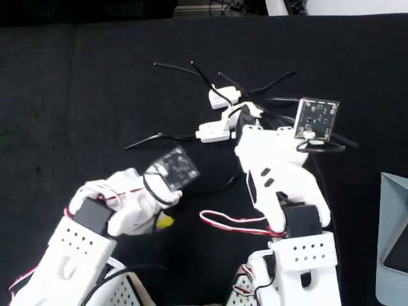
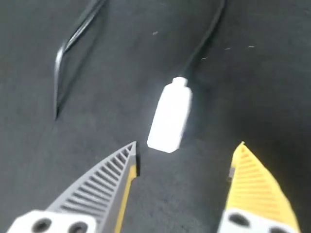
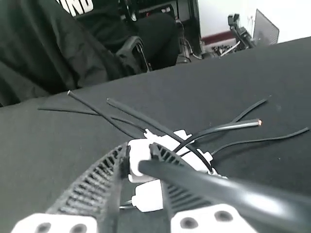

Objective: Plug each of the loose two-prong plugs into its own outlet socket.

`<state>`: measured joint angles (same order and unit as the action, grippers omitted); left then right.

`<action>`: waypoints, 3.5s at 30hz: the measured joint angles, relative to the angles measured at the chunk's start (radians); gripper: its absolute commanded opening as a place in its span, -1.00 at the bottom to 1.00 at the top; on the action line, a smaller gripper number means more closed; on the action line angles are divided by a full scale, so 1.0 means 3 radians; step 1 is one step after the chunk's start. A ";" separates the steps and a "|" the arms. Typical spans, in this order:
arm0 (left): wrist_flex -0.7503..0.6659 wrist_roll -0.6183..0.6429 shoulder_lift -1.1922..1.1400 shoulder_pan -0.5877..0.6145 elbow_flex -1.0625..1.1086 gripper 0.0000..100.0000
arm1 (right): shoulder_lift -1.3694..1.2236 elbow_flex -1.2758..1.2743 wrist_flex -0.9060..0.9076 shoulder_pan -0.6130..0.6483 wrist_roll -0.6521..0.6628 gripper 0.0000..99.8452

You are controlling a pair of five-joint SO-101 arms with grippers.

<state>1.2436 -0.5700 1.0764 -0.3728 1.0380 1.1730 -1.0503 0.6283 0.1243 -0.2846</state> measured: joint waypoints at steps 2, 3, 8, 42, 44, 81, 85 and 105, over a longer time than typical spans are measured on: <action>-0.0010 0.0000 -0.0077 -0.0118 0.0000 -0.40 | 0.0000 0.0000 -0.0031 0.0000 -0.0005 -0.98; -0.0046 0.0000 -0.0153 -0.0148 0.0000 -0.40 | 0.0000 0.0000 -0.0031 0.0000 -0.0005 -0.98; -0.0389 0.0000 -0.0880 -0.0184 -0.0005 -0.40 | 0.0000 -0.0005 -0.0031 0.0000 -0.0015 -0.98; -0.0624 0.0215 -0.2813 0.0517 -0.0956 -0.36 | 0.0000 -0.0066 -0.0031 0.0010 -0.0015 -0.98; -0.0624 0.0317 -0.2634 0.0527 -0.0910 -0.36 | 0.0000 -0.0072 -0.0031 0.0010 -0.0015 -0.98; -0.0471 0.0409 -0.2470 0.0527 -0.0670 -0.94 | 0.0000 -0.0072 0.0174 0.0332 0.0097 -0.98; -0.0199 0.0409 -0.1805 0.0542 -0.0506 -0.94 | 0.0000 -0.0072 0.0174 0.0332 0.0097 -0.98; -0.0568 0.0670 -0.1002 0.0726 -0.0128 -0.95 | 0.0000 -0.0072 0.0174 0.0332 0.0097 -0.98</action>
<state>1.0733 -0.3690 0.7756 -0.1550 0.9996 1.1730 -1.0717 0.6805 0.2240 -0.2555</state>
